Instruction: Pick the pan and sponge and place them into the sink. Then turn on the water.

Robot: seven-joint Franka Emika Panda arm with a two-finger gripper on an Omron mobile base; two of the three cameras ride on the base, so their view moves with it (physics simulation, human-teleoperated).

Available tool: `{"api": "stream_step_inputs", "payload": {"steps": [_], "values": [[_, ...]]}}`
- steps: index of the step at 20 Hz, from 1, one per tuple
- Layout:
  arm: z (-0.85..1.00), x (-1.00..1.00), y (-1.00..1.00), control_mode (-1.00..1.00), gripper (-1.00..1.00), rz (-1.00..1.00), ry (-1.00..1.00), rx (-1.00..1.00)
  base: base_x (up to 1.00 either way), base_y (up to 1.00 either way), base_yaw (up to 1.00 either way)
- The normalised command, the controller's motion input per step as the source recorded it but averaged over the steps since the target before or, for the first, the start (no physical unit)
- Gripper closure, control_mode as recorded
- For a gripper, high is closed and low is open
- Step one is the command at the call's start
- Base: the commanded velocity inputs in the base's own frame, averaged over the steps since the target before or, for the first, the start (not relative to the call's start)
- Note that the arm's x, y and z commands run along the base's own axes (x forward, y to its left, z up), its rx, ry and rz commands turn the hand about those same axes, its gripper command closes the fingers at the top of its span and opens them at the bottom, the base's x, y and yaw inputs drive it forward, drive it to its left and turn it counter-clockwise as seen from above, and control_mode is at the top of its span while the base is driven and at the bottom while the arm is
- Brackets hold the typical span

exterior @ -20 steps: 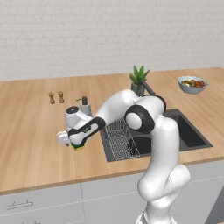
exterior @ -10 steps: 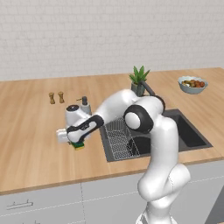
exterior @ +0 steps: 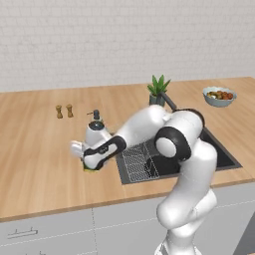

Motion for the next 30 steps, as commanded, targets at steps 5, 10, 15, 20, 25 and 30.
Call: {"api": "stream_step_inputs", "payload": {"steps": [5,10,15,20,25,30], "values": [[0.66,-0.43,-0.82,-1.00,1.00,-0.41,-0.02,0.31,0.00,0.00,0.00],[0.71,-0.35,-1.00,-1.00,1.00,-0.34,-0.01,0.22,0.00,0.00,0.00],[0.62,-0.27,-1.00,-1.00,1.00,-0.21,0.00,0.13,0.00,0.00,0.00],[0.58,-0.23,-1.00,-1.00,1.00,-0.16,0.01,0.12,0.00,0.00,0.00],[0.45,-0.01,-1.00,-1.00,1.00,-0.14,0.16,0.11,0.00,0.00,0.00],[0.07,0.00,-1.00,-1.00,1.00,-0.09,0.27,0.03,0.00,0.00,0.00]]}}
